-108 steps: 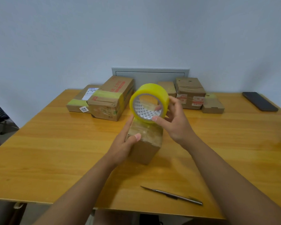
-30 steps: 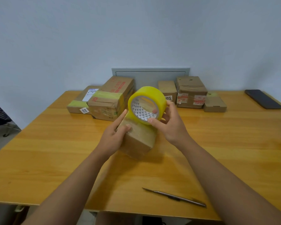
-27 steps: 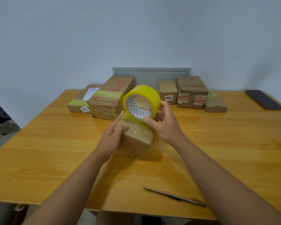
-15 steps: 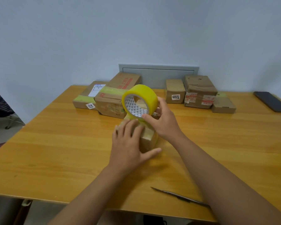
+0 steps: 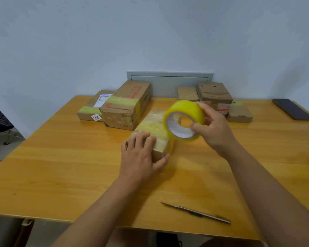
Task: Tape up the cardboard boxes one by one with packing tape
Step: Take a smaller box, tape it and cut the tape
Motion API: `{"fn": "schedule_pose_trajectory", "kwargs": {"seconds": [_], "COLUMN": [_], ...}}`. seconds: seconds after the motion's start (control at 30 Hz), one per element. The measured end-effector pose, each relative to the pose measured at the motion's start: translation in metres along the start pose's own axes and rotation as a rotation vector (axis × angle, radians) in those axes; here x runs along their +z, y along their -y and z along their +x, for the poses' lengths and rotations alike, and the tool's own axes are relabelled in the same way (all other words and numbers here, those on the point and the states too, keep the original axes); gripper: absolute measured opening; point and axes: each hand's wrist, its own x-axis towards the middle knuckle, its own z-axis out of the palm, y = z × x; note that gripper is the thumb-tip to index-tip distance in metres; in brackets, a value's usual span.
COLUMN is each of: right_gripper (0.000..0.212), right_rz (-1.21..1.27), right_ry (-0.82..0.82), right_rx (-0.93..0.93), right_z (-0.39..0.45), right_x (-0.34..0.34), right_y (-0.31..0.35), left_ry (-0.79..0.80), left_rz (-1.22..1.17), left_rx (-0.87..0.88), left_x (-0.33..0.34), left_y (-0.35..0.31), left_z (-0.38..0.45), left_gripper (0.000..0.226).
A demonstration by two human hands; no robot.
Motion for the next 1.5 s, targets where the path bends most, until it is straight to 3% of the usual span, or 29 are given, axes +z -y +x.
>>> {"fn": "schedule_pose_trajectory", "kwargs": {"seconds": [0.2,0.63,0.8,1.07,1.13,1.5], "right_gripper": [0.065,0.066,0.069,0.075,0.076,0.086], "right_rz": [-0.133,-0.05,-0.027,0.043,0.041,-0.03], "right_ry": [0.077,0.073,0.093,0.038,0.044,0.042], "right_rx": [0.096,0.157,0.17,0.185,0.181,0.138], "right_z": [-0.021,-0.036,-0.043,-0.048,-0.049,-0.053], "right_x": [-0.023,-0.012,-0.007,0.0,0.001,0.006], "right_y": [-0.019,-0.037,-0.048,-0.07,-0.073,-0.081], "left_ry": [0.035,0.051,0.212,0.287,0.367,0.482], "left_rz": [0.017,0.023,0.125,0.123,0.075,0.065], "left_rx": [-0.028,-0.012,-0.056,0.143,0.137,0.106], "left_x": [0.001,-0.002,-0.016,-0.02,-0.022,-0.022], "left_y": [-0.001,-0.001,-0.004,-0.002,0.0,0.001], "left_z": [0.0,0.001,0.02,0.034,0.038,0.045], "left_gripper": [0.06,0.065,0.096,0.089,0.096,0.107]}}
